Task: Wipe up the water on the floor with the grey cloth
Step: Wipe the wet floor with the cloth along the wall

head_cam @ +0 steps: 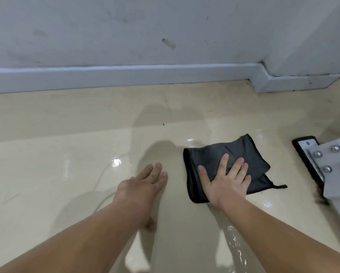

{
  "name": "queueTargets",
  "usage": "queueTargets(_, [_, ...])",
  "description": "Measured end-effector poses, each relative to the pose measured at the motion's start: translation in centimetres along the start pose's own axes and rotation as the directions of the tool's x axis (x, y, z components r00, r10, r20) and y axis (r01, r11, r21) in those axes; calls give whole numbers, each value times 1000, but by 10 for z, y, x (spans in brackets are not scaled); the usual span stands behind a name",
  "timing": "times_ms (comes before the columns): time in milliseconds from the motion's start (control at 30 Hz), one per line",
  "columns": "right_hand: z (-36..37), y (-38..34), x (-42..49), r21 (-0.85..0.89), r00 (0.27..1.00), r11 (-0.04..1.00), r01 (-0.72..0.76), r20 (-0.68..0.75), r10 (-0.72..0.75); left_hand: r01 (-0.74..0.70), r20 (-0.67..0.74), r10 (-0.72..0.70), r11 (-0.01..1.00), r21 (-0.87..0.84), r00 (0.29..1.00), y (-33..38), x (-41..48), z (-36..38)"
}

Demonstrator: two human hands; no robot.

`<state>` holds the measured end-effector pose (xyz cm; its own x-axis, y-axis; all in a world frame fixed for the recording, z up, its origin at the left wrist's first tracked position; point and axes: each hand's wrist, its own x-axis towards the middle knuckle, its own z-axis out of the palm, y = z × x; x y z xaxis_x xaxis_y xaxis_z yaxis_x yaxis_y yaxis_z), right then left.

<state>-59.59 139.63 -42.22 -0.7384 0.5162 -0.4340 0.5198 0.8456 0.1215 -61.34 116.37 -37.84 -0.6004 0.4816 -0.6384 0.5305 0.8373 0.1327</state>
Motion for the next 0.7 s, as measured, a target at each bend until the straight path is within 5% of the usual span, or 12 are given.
queueTargets(333, [59, 7, -149, -114, 986, 983, 147, 91, -137, 19, -2, -19, 999, 28, 1000, 1, -1, 2])
queueTargets(533, [113, 9, -250, 176, 996, 980, 89, 11, -93, 95, 43, -97, 994, 48, 994, 14, 0, 11])
queueTargets(633, [137, 9, -282, 171, 999, 984, 40, 8, -41, 118, -130, -104, 988, 99, 986, 25, -17, 19])
queueTargets(700, [131, 8, -295, 177, 998, 983, 45, 27, -51, 23, -239, 26, 979, 201, 971, 35, -41, 37])
